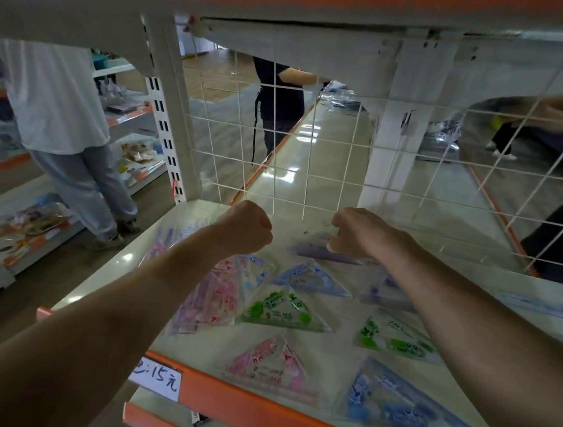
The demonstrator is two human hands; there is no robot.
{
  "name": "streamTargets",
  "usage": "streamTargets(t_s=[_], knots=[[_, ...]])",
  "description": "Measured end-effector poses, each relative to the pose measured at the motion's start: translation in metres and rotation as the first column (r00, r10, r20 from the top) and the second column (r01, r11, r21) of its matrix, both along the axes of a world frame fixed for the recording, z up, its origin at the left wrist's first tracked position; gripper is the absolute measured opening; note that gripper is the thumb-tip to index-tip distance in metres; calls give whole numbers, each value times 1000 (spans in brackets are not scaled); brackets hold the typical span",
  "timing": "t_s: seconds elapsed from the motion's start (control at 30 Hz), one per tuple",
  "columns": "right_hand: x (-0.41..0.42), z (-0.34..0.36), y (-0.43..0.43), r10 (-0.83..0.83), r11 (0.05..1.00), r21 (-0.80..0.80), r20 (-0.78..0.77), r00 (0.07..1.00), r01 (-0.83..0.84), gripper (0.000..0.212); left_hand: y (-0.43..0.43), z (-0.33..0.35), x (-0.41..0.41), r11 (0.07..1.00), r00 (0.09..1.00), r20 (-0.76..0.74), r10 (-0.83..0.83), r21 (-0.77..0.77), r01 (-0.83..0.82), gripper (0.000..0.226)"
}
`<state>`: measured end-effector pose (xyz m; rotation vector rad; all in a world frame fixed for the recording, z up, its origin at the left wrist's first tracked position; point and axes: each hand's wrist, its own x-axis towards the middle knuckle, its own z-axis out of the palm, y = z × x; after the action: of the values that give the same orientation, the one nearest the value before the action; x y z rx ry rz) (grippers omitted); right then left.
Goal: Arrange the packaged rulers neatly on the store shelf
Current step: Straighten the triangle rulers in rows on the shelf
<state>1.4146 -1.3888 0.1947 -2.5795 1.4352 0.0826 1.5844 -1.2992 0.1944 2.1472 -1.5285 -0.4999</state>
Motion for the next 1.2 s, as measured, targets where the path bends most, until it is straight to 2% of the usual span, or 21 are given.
streamTargets(t_s=[0.1,0.17,0.3,0.4,0.5,0.57,0.7,0.77,0.9,1.07,1.2], knots=[[-1,-1,-3,0,1000,3,-50,999,0,42,-2,-4,1,1000,994,110,-12,21,10,12],[-1,-1,-3,4,1000,26,-83,997,-2,39,-2,-5,1,999,985,174,-21,48,13,17],[-1,-2,-3,15,999,35,-100,995,-11,16,-2,-8,3,994,973,224,-59,103,36,13],[0,-2,-1,4,1000,23,-125,992,-2,30,1,-6,4,993,973,225,-47,116,21,20],[1,2,1,20,999,35,-151,988,-15,16,9,1,8,994,971,235,-37,110,12,21],[2,7,5,43,999,26,-163,986,-40,33,18,11,13,996,969,246,-31,87,9,23],[9,22,25,113,994,-11,-19,993,-113,49,39,22,43,997,982,182,54,49,-64,28],[18,29,39,146,988,42,60,988,-148,49,52,22,59,993,986,122,110,34,-115,28],[46,30,68,215,954,178,146,966,-240,47,81,22,74,988,987,99,127,80,-135,31],[79,21,106,237,929,244,184,954,-278,52,113,18,94,972,986,81,143,175,-156,33],[110,12,137,261,951,136,135,956,-279,51,130,13,107,962,978,84,190,185,-203,31]])
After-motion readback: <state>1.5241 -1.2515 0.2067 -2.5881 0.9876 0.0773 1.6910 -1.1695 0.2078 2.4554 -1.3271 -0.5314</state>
